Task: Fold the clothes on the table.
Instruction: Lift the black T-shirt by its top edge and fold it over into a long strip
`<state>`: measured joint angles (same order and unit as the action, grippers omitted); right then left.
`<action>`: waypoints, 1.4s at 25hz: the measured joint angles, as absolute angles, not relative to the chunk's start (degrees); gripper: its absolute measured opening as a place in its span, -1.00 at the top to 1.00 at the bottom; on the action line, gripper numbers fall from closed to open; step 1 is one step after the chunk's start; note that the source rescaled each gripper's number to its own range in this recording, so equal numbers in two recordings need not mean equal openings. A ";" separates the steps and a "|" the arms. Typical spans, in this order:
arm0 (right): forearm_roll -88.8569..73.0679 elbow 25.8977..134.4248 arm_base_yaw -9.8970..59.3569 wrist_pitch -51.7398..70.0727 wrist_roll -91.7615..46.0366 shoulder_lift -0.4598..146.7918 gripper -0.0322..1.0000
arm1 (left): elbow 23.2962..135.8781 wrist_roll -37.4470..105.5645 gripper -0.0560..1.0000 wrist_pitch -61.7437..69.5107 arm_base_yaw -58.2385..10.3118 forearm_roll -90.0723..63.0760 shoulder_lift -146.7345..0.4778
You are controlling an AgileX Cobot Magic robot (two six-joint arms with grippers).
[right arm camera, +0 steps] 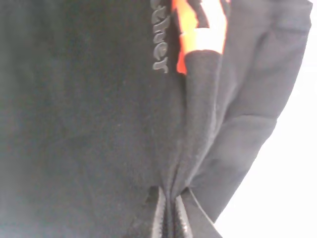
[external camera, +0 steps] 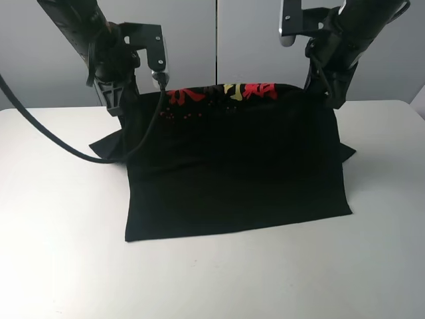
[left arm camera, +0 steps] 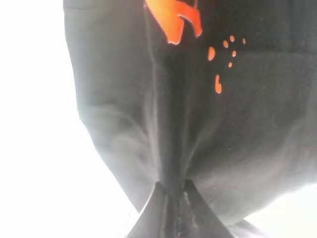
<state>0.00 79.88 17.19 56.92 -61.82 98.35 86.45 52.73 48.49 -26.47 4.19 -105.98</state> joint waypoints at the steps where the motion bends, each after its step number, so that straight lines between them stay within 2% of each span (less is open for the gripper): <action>1: 0.00 79.88 17.19 57.84 -61.39 97.03 0.94 | 86.45 52.63 0.89 48.49 -26.47 4.19 -104.65; 8: -0.54 79.88 17.19 65.34 -60.37 89.87 0.94 | 86.45 52.49 0.89 50.73 -26.57 3.97 -96.90; 13: -0.76 79.88 17.19 66.25 -58.67 87.54 0.94 | 86.45 52.49 0.89 52.68 -26.57 3.73 -95.62; 18: 0.00 79.88 17.19 65.30 -57.90 87.99 0.94 | 86.45 52.49 0.89 47.71 -26.82 3.73 -95.62; 25: 7.43 79.83 17.19 55.82 -55.87 92.01 0.94 | 86.45 49.91 0.89 37.04 -26.82 8.80 -98.51; 32: 29.69 79.74 17.19 35.50 -37.55 95.49 0.94 | 86.45 40.32 0.89 20.90 -26.82 21.48 -100.18; 35: 32.41 79.74 17.19 33.02 -34.61 95.49 0.94 | 86.45 39.51 0.89 17.43 -26.32 22.88 -100.18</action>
<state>32.41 79.74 17.19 33.02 -34.61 95.49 86.45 39.51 17.43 -26.32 22.88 -100.18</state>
